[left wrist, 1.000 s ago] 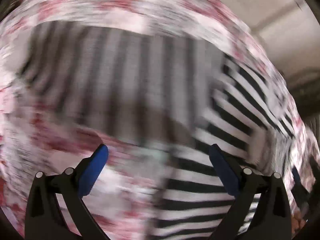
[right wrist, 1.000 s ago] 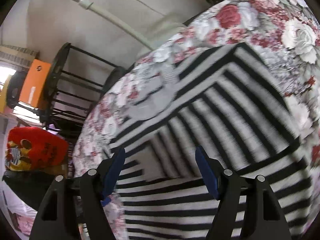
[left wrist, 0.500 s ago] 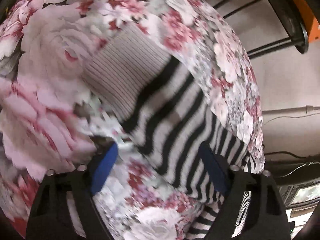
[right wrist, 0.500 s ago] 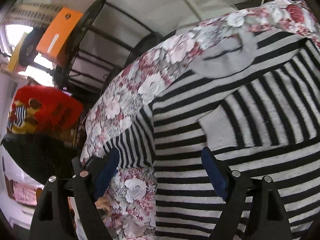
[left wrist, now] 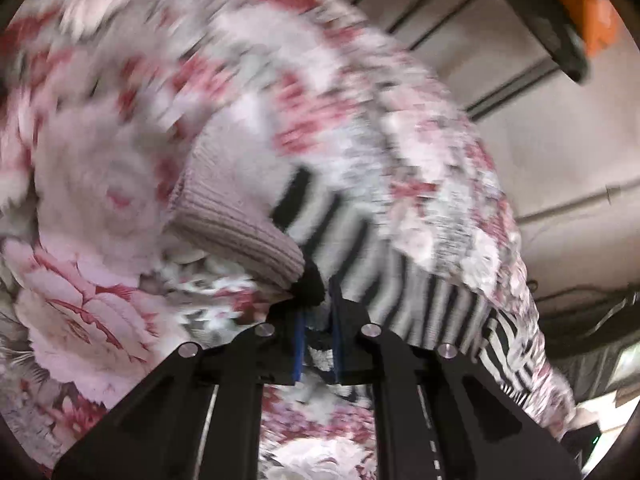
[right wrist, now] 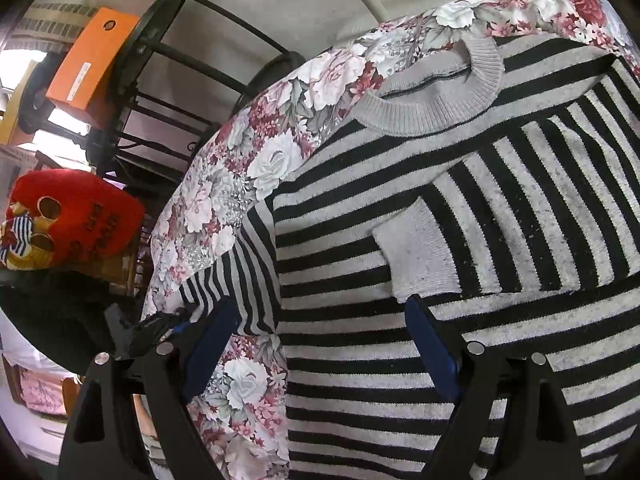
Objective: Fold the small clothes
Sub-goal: 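Grasp a grey ribbed sleeve cuff with the left gripper and lift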
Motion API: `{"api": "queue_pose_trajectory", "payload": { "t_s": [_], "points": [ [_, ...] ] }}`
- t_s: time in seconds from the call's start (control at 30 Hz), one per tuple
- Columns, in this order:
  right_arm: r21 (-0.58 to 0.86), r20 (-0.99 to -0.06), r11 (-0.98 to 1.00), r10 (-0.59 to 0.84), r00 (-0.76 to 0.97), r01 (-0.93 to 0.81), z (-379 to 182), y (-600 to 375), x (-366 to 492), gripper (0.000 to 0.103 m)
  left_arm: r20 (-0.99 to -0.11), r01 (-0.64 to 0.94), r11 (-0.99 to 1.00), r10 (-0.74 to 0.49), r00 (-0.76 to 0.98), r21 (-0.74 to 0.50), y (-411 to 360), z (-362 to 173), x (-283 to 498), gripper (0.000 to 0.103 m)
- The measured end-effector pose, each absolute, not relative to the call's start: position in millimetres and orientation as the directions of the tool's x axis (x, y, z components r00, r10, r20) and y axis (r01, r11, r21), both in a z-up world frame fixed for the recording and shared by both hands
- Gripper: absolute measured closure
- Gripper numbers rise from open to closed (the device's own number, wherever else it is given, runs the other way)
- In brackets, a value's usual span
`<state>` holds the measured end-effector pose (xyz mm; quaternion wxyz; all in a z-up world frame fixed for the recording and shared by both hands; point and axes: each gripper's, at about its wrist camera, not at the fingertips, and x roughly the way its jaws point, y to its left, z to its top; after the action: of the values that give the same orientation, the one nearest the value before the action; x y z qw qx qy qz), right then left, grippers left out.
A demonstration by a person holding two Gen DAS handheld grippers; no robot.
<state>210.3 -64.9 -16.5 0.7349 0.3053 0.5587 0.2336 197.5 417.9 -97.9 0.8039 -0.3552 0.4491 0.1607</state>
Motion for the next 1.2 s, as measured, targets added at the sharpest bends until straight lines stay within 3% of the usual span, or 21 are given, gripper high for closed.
{"api": "queue_pose_trajectory", "payload": {
  "t_s": [0.3, 1.2],
  "points": [
    [0.736, -0.658, 0.677, 0.702, 0.271, 0.034, -14.5, -79.1, 211.2, 0.016, -0.799, -0.395, 0.843, -0.068, 0.597, -0.366, 336.7, -39.5, 221.2, 0.094],
    [0.782, -0.608, 0.609, 0.695, 0.385, 0.134, -15.4, -190.5, 203.0, 0.016, -0.788, -0.179, 0.915, -0.198, 0.583, -0.362, 166.4, -29.5, 273.2, 0.094]
  ]
}}
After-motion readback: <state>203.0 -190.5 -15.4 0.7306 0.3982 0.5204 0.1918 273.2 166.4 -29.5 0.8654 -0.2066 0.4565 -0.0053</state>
